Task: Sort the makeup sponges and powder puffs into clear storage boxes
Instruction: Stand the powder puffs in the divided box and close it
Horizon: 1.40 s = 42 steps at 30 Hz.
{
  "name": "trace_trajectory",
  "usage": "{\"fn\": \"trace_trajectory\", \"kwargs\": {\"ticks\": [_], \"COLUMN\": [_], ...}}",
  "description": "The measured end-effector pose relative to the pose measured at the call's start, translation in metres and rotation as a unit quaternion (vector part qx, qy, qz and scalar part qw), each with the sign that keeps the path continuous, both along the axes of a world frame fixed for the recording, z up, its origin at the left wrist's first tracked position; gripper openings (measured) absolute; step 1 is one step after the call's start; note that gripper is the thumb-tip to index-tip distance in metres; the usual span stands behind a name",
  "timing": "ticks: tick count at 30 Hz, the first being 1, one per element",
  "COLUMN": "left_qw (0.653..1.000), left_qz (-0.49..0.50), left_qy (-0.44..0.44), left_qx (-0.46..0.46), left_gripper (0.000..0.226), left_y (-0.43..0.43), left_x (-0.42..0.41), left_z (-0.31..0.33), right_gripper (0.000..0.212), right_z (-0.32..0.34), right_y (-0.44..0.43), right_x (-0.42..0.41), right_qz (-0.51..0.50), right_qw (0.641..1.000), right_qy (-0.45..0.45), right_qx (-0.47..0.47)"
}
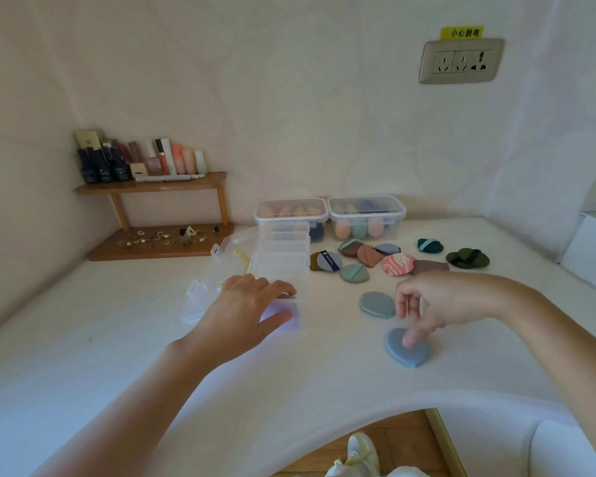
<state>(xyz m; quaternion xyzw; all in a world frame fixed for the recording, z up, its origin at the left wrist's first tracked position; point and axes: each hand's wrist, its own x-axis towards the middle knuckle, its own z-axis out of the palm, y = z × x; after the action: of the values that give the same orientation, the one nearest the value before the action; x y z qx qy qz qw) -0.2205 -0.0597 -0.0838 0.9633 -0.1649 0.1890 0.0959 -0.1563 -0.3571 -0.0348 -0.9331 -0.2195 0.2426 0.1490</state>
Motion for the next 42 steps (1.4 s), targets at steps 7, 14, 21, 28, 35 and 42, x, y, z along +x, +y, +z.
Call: {"fn": "trace_trajectory", "kwargs": {"ticks": [7, 14, 21, 28, 35, 42], "left_qw": [0.999, 0.997, 0.994, 0.992, 0.991, 0.992], "left_qz": [0.021, 0.028, 0.011, 0.006, 0.013, 0.016], "left_qy": [-0.005, -0.005, -0.035, -0.028, -0.023, -0.059], "left_qx": [-0.036, -0.078, -0.102, -0.123, -0.129, -0.114], "left_gripper": [0.033, 0.035, 0.028, 0.029, 0.030, 0.036], "left_y": [-0.005, -0.003, -0.001, 0.002, 0.002, 0.003], "left_x": [-0.004, -0.003, -0.002, 0.000, 0.003, 0.003], "left_z": [0.002, -0.002, -0.004, -0.006, -0.009, -0.013], "right_gripper": [0.023, 0.007, 0.006, 0.008, 0.014, 0.008], "right_z": [-0.006, 0.017, 0.018, 0.013, 0.014, 0.003], "right_y": [0.012, 0.050, 0.121, 0.143, 0.144, 0.153], "right_x": [-0.006, -0.003, 0.002, 0.002, 0.002, -0.002], "right_qz": [0.043, 0.010, 0.036, 0.084, 0.106, 0.126], "right_qw": [0.998, 0.973, 0.934, 0.950, 0.944, 0.939], "right_qy": [-0.018, -0.120, -0.221, -0.263, -0.294, -0.312], "right_qx": [-0.043, 0.199, 0.276, 0.145, 0.103, 0.075]}}
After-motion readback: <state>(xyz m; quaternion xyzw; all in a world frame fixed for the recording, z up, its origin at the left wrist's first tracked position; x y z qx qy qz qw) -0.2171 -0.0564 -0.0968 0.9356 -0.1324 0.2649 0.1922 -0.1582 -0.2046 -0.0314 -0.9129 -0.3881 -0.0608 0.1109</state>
